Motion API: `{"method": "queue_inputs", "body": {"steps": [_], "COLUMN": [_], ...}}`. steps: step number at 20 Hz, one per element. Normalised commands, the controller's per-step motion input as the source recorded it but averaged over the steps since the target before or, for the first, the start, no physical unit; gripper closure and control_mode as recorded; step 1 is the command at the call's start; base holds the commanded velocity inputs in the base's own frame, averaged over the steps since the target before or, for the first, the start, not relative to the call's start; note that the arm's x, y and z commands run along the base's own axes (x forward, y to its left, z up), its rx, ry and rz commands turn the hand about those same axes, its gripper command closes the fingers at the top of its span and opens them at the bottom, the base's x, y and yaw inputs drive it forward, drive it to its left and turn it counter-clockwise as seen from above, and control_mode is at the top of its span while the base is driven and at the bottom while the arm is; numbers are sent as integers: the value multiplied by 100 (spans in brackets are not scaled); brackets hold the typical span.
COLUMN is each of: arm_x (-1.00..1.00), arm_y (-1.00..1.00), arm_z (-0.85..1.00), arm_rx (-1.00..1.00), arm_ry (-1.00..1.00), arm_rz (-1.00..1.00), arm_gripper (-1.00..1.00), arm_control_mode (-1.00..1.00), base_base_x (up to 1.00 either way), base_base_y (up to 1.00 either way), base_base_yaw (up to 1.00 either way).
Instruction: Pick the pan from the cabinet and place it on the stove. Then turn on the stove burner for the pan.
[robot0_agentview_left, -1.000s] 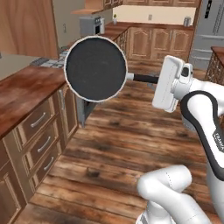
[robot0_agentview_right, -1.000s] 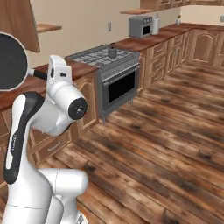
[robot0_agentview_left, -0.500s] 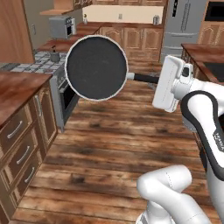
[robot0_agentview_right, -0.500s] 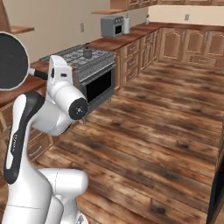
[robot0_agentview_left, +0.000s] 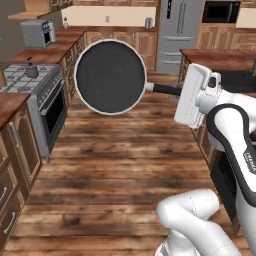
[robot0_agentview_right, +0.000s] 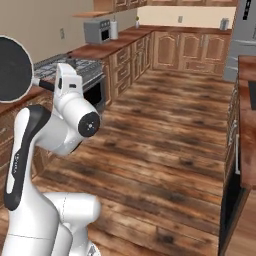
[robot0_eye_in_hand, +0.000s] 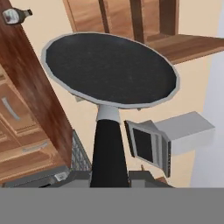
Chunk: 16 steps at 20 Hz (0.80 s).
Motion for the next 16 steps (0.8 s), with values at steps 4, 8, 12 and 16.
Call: {"method": "queue_inputs", "body": {"steps": [4, 8, 12, 16], "arm_x": [0, 0, 0, 0], "arm_y": [0, 0, 0, 0], "arm_z": [0, 0, 0, 0], "arm_rx": [0, 0, 0, 0], "arm_ry": [0, 0, 0, 0], "arm_rz": [0, 0, 0, 0], "arm_gripper": [100, 100, 100, 100], "arm_control_mode": [100, 100, 100, 100], "base_base_x": [60, 63, 62, 72], "base_base_y": [0, 5, 24, 45], "base_base_yaw": [-27, -25, -19, -12]}}
